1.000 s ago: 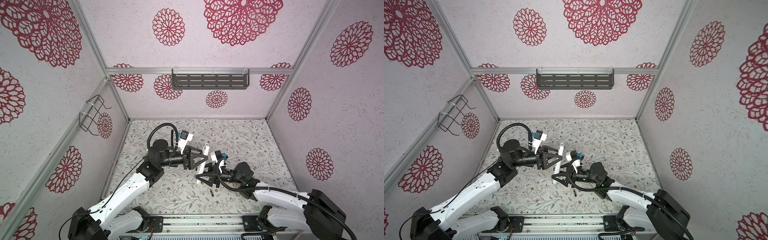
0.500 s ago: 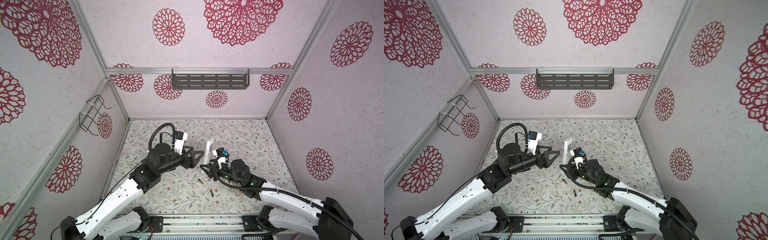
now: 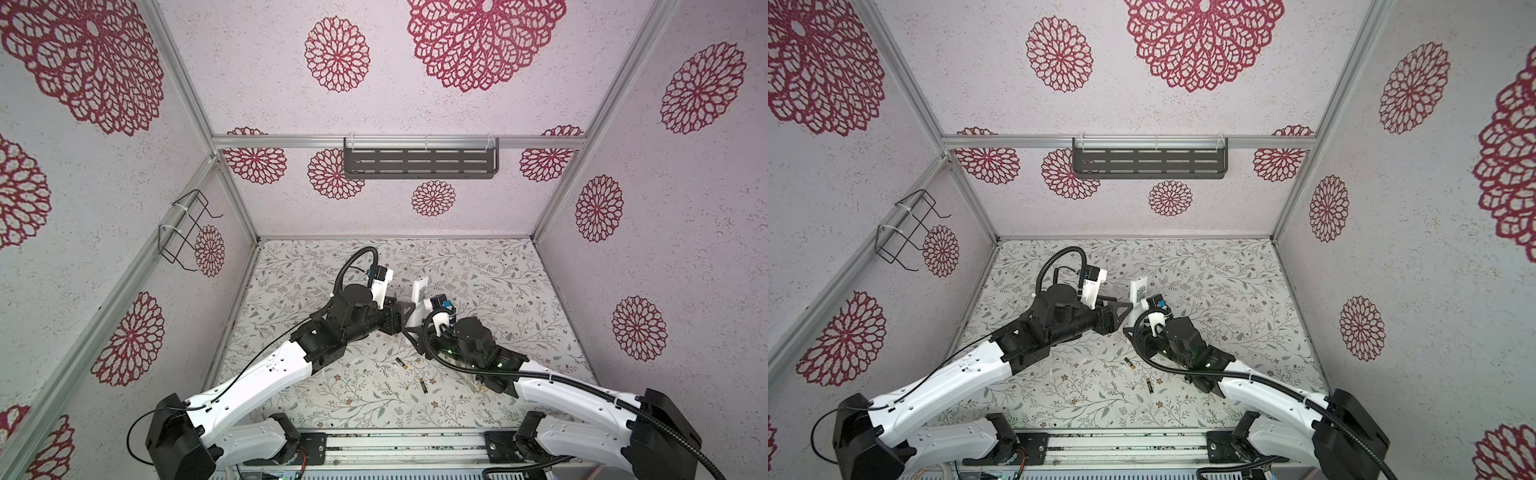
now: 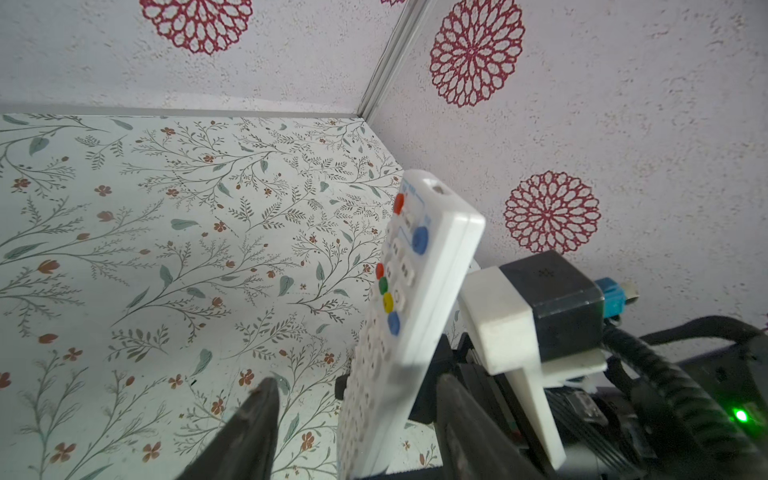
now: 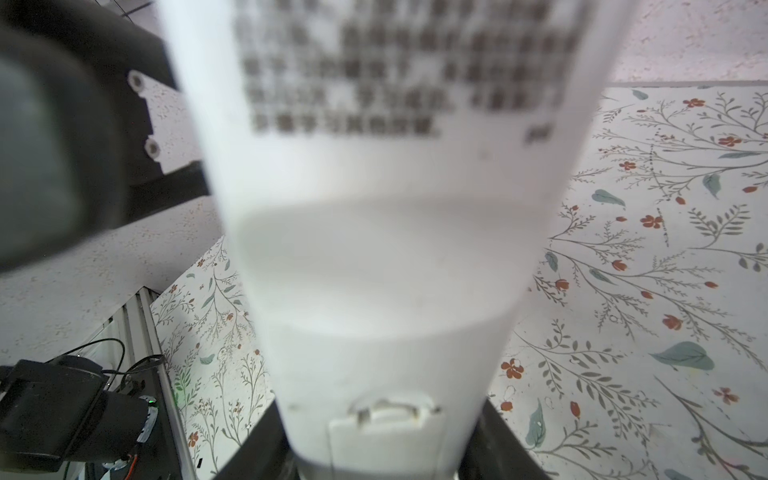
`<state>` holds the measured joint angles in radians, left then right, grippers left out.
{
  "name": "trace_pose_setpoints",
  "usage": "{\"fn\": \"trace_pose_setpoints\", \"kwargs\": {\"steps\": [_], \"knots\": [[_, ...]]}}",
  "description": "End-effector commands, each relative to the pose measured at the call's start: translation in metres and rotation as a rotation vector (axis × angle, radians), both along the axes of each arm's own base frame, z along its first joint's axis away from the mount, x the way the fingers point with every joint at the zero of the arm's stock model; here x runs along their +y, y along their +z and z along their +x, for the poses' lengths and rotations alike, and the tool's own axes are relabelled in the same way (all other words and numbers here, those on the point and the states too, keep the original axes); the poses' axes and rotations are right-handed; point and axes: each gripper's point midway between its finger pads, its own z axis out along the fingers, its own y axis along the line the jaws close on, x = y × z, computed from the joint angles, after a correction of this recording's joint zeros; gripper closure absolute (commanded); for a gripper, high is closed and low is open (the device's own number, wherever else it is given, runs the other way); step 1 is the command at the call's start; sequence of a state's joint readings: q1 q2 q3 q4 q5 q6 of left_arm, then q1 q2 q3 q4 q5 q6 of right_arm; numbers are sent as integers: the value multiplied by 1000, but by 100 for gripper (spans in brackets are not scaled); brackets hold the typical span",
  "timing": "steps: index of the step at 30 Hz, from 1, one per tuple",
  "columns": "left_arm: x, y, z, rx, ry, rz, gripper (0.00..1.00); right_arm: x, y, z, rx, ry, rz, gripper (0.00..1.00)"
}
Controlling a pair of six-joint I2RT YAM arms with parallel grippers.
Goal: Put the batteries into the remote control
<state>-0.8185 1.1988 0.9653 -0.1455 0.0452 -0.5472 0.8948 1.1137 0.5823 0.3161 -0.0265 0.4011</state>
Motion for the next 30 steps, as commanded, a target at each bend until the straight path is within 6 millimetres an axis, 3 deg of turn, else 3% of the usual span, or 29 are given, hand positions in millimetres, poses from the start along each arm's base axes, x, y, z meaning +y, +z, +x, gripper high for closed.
{"fn": "trace_pose_setpoints", "kwargs": {"steps": [1, 16, 25, 30], "knots": [[-11, 16, 1, -47, -12, -28, 40, 8, 32, 3, -67, 4, 71, 100], [-30, 4, 16, -71, 12, 13, 62, 5, 29, -1, -64, -2, 61, 100], [-34, -2, 15, -66, -5, 13, 66, 8, 25, -2, -54, 7, 51, 100], [-31, -2, 12, -66, -7, 9, 83, 8, 26, -5, -67, 14, 39, 100]]}}
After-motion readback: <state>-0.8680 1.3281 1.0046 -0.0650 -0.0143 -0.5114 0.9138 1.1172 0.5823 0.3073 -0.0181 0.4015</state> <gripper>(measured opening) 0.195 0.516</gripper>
